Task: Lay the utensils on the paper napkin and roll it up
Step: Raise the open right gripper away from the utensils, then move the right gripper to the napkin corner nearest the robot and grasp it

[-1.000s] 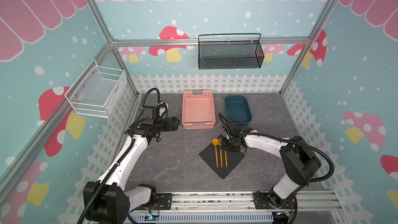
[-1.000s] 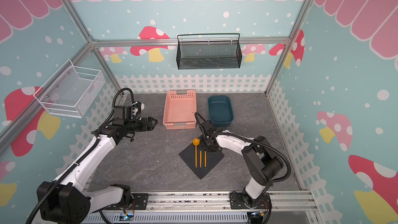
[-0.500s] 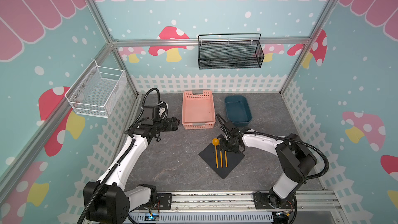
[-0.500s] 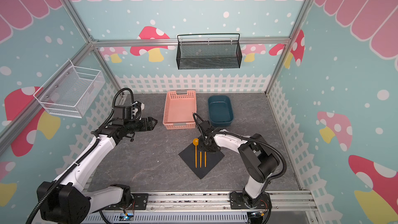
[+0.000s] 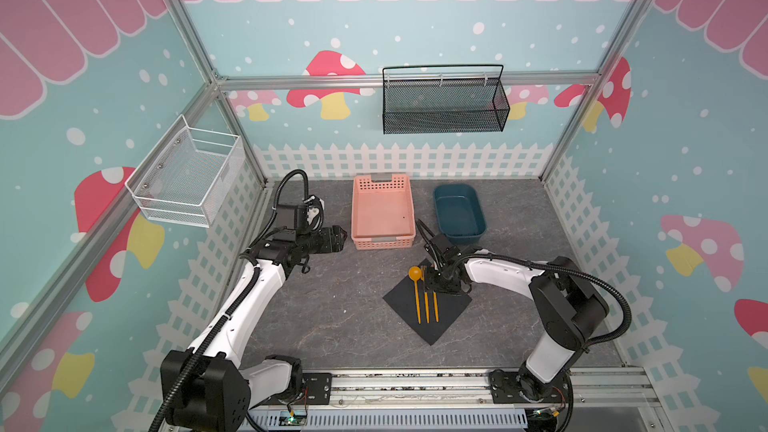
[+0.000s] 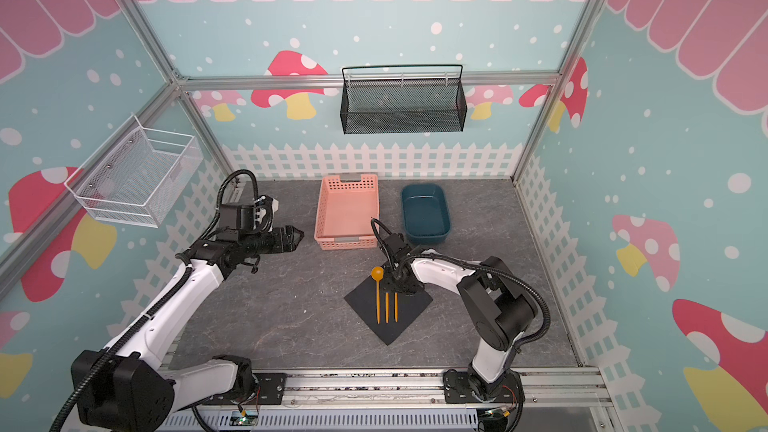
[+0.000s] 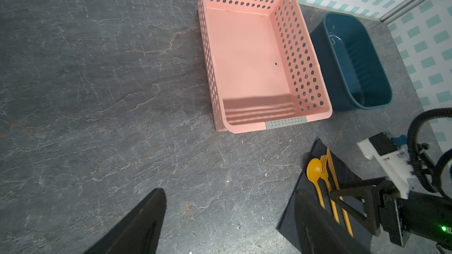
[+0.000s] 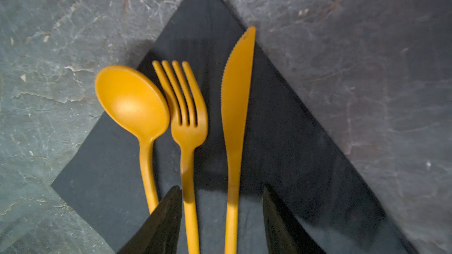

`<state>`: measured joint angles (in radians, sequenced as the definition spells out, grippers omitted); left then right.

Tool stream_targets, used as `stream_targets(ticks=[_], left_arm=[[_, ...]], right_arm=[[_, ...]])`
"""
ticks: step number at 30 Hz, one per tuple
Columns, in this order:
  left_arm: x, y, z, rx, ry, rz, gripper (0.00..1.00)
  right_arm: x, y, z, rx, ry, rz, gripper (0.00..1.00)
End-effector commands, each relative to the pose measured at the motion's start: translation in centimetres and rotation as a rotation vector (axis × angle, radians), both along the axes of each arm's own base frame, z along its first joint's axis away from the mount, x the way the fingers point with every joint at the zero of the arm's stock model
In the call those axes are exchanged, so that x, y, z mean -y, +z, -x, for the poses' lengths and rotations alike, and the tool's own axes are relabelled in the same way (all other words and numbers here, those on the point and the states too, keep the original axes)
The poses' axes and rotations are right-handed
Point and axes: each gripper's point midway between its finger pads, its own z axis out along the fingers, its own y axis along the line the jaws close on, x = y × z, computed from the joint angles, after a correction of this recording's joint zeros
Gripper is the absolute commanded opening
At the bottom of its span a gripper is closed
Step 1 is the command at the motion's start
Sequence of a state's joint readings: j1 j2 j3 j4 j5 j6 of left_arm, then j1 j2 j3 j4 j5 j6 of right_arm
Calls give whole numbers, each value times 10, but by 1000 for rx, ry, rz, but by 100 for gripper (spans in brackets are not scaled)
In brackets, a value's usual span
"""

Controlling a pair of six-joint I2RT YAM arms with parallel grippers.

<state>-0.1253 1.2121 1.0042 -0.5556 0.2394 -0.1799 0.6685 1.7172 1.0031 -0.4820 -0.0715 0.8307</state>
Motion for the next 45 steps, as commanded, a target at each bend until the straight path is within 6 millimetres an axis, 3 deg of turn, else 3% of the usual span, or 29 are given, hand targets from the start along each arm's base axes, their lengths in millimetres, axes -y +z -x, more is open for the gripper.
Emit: stream_targets(ticks=[1,30,40,45], left_arm=[[-2,-1,-2,3,5,4,84],[-2,-1,-1,1,8,-1,84],[-2,-2,-1,-1,7,0,84],[-1,-3,0,-4,2,0,84]], right_arm=[[2,-8,4,-24,5,31,54],[4,-6,4,-18,1,34,49],[-2,33,-8,96,31,-14,57],[1,56,-8,203,189,-5,55]])
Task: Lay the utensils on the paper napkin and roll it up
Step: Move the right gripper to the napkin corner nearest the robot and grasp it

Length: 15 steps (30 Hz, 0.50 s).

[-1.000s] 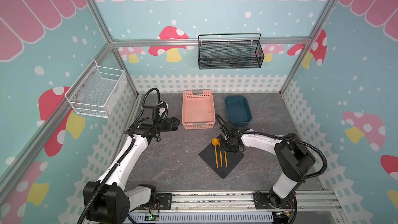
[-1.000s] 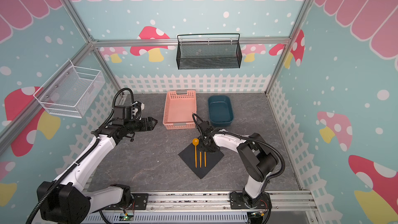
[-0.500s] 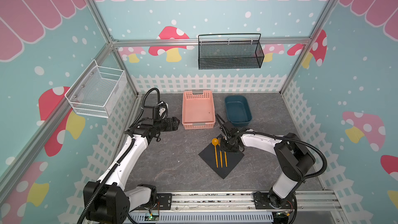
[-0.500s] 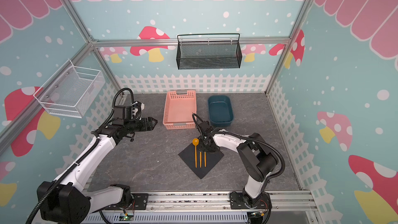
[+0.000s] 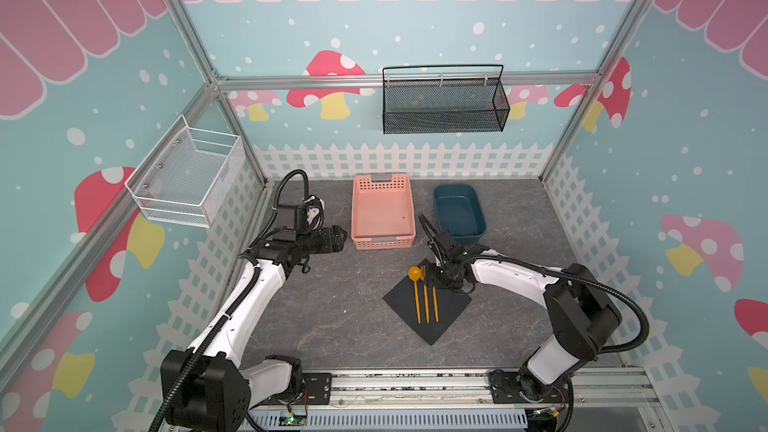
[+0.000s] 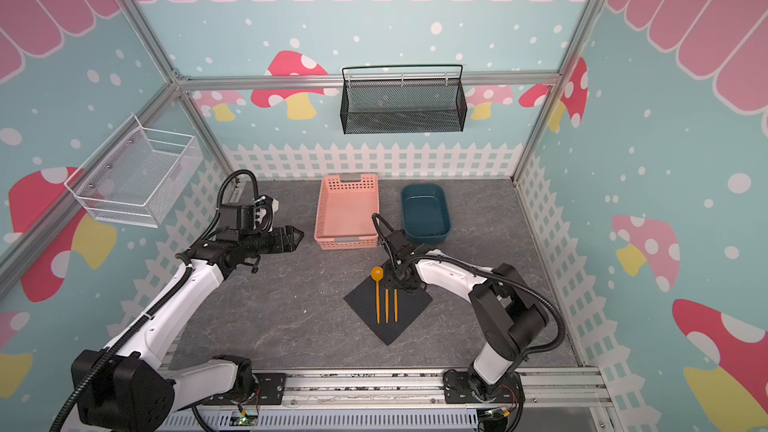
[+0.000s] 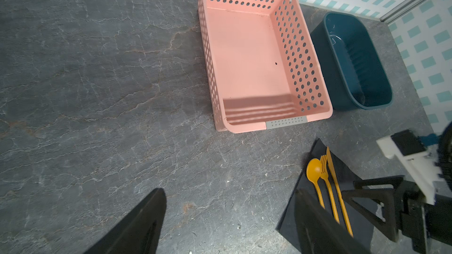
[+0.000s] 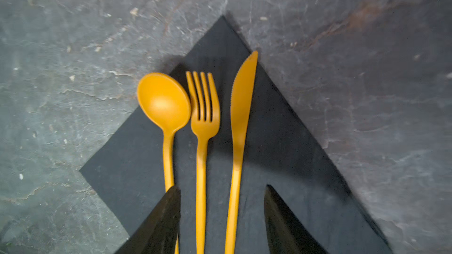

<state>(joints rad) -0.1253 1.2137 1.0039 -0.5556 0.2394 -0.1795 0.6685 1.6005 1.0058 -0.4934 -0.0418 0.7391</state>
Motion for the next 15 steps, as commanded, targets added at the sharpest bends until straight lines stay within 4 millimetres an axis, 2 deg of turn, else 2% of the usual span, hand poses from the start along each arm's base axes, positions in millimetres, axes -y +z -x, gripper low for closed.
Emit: stream_targets(ticks=[1,7,11,15], left_arm=[[-1,-3,0,-3,3,-1,84],[-2,-6,-2,-10,6,-13,84],[-5,-6,-3,-6,15,-26,84],[-6,-7,-3,-6,21,-33,84]], right_arm=[[0,20,1,102,162,27,54],[-12,41,16,244,509,-4,50],[-20,49,34,339,702,-56,47],[-22,48,61,455,888,-53,46]])
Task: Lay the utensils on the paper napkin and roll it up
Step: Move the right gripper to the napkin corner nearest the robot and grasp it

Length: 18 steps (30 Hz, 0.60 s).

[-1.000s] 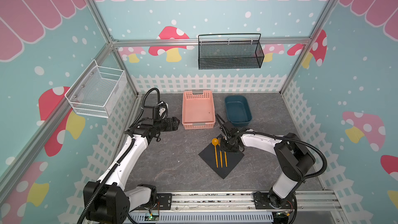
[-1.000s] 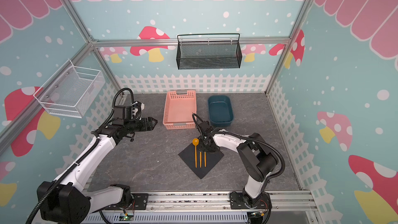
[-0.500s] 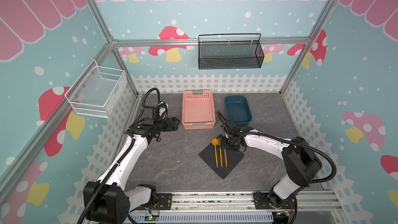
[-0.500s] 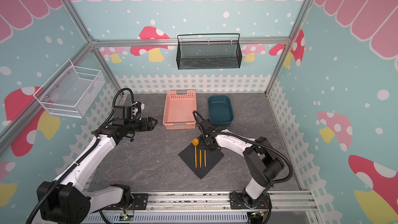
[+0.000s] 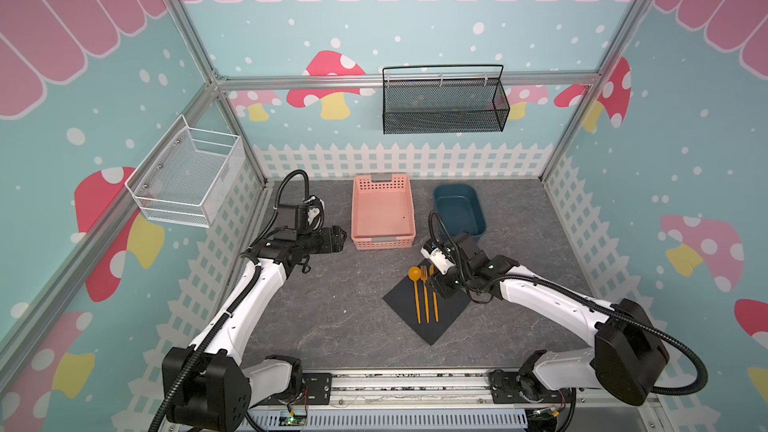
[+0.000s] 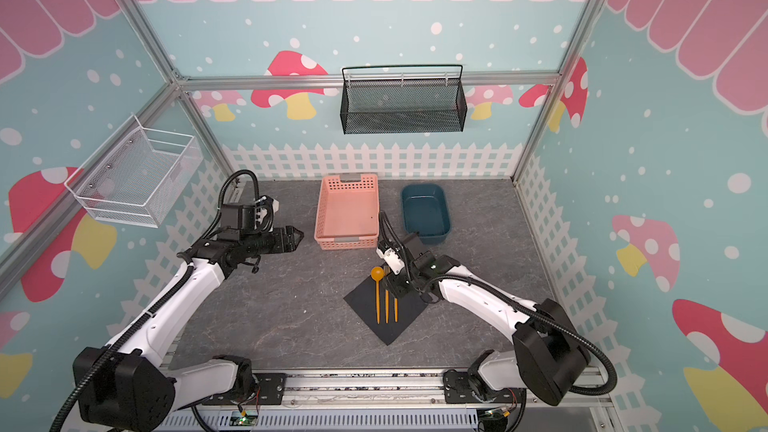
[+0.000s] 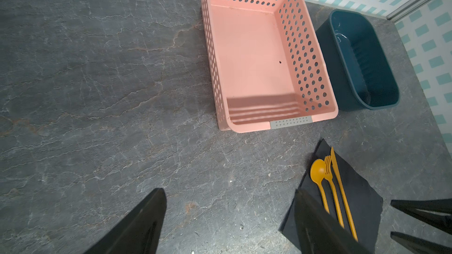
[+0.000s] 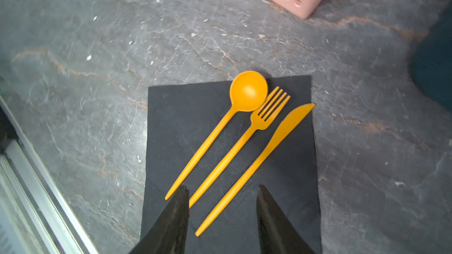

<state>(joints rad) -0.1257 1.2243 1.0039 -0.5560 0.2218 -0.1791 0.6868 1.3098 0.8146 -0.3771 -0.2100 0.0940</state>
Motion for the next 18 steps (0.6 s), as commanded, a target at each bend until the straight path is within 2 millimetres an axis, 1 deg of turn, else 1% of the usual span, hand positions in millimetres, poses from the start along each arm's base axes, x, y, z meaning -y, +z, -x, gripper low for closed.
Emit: stream_targets(ticks=[1,3,5,8,11,14,18], left_arm=[[-4,-3,-1,2,10,-21,84],[-4,-4,-1,2,11,-22,84],[-4,-3,-2,3,10,-21,84],[-3,-4,-2,-1,8,-17,84],[-3,-4,-2,-1,6,-15,84],[-3,-2,-2,4,7,-17,84],[-4,-2,-2,4,8,-17,84]], right_arm=[[-11,5,26,157,270,-7,46],[-13,6,41,200,353,-18,46],[-11,1,57,247,442,4,47],[-7,-11,79,303,568,68,47],[-2,-25,97,321,668,119,49],[-7,-33,111,314,734,120,50],[-7,-51,118,292,778,178,50]])
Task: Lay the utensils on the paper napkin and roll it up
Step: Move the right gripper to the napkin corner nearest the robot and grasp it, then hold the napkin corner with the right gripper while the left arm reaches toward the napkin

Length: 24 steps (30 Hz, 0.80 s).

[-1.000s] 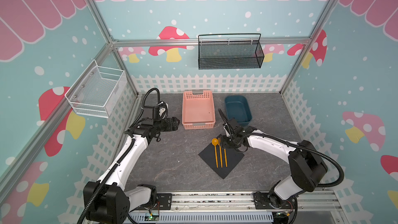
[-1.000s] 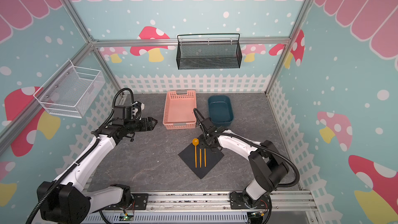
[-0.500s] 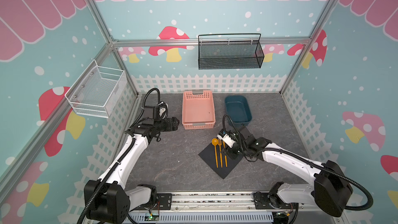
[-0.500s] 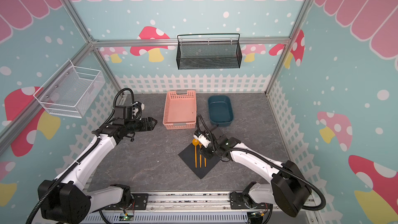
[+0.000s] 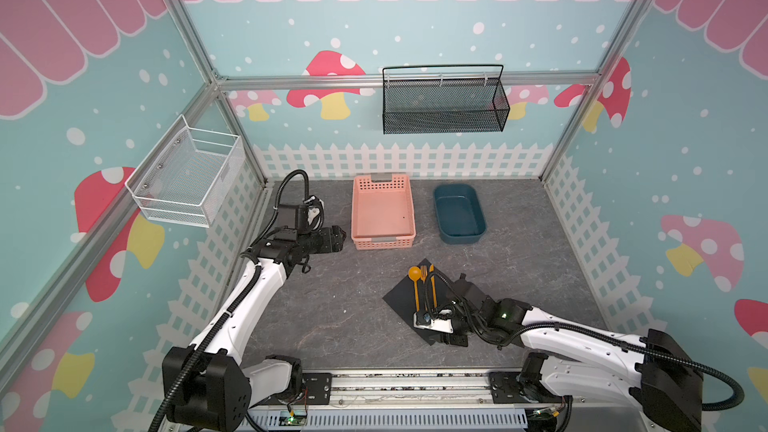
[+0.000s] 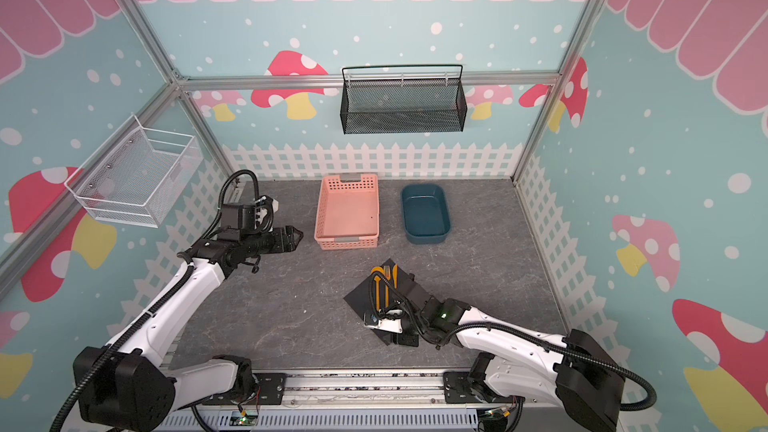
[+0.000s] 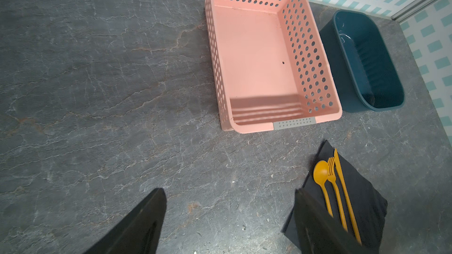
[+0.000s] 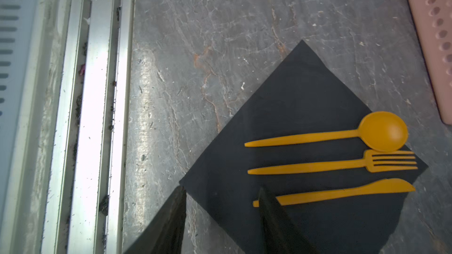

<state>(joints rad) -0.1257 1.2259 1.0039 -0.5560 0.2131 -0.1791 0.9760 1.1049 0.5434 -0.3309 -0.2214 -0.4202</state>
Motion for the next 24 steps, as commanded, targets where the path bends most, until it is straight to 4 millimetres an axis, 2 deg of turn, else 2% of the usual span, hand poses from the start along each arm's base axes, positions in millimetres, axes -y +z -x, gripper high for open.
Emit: stream_targets(ticks=[1,8,19,24], left_arm=[[-2,-1,-2,6,1,-10,84],[-4,-1,0,4,7,-21,84],[-4,-1,-1,2,4,-17,84],[-4,-1,-1,1,5,-18,84]], right_arm=[[3,-18,5,36,72,74,50],[2,-36,12,33,110,130,53],[8,-56,0,114,71,225,57],[8,-53,-6,148,54,228,54]])
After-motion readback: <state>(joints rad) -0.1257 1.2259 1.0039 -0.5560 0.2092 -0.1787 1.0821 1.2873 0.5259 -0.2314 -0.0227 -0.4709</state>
